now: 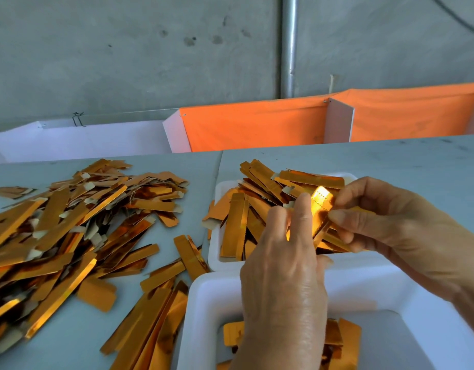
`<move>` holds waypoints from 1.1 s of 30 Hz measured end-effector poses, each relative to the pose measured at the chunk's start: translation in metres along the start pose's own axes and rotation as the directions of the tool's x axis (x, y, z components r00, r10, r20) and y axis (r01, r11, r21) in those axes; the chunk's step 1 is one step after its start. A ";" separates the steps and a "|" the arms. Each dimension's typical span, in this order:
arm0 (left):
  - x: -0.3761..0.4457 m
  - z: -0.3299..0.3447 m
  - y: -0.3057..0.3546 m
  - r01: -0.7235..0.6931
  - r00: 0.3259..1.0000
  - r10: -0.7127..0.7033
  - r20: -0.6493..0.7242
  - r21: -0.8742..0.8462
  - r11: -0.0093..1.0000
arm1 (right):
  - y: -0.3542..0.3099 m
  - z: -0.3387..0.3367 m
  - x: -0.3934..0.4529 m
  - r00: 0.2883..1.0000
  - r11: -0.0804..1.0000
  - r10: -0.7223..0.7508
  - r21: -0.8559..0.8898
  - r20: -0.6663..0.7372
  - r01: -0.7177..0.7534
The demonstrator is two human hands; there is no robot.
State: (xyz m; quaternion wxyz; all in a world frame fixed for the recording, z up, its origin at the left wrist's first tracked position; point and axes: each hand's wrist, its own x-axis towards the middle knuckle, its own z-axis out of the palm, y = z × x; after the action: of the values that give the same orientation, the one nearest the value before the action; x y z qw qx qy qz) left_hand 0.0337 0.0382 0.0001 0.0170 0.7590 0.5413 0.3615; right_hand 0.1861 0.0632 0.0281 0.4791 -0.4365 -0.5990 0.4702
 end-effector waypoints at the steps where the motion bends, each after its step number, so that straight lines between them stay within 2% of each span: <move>1: 0.000 -0.001 0.001 0.016 0.999 -0.017 0.028 0.023 1.000 | 0.000 0.001 0.000 1.000 1.000 -0.005 0.010 -0.012 0.005; 4: 0.003 -0.004 0.002 0.072 0.993 -0.078 0.091 0.066 0.995 | 0.001 0.002 0.001 0.999 0.999 -0.037 0.001 -0.034 0.037; 9: 0.004 0.000 -0.003 0.043 0.998 -0.043 0.037 0.010 0.999 | 0.002 0.000 0.002 0.998 0.997 -0.054 0.060 -0.021 0.055; 13: 0.004 -0.005 0.000 0.103 0.989 -0.108 0.105 0.054 0.993 | 0.001 -0.001 0.002 0.995 0.995 -0.092 -0.042 0.039 0.093; 17: 0.001 -0.001 -0.001 0.023 0.993 -0.031 0.114 0.067 0.997 | 0.000 -0.002 0.001 0.997 0.992 -0.022 -0.120 0.079 0.031; 20: 0.001 0.004 -0.006 -0.014 0.999 0.013 0.040 0.024 1.000 | -0.001 -0.007 -0.001 0.991 0.984 0.026 -0.176 0.130 -0.002; 25: 0.002 0.005 -0.011 0.008 0.997 -0.005 0.074 -0.034 0.999 | -0.002 -0.011 -0.001 0.960 0.969 0.088 -0.245 0.265 -0.021; 29: 0.000 0.005 -0.010 -0.029 0.994 0.035 0.108 -0.057 0.998 | -0.001 -0.012 0.000 0.946 0.974 0.109 -0.222 0.306 -0.040; 33: -0.003 0.005 -0.012 -0.077 0.995 0.083 0.060 -0.092 0.993 | 0.001 -0.013 -0.001 0.950 0.976 0.078 -0.219 0.302 -0.010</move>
State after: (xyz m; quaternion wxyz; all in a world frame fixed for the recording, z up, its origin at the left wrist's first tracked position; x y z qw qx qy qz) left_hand 0.0260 0.0426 -0.0099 0.0538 0.7896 0.4928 0.3617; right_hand 0.1995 0.0644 0.0288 0.3188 -0.4200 -0.7039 0.4760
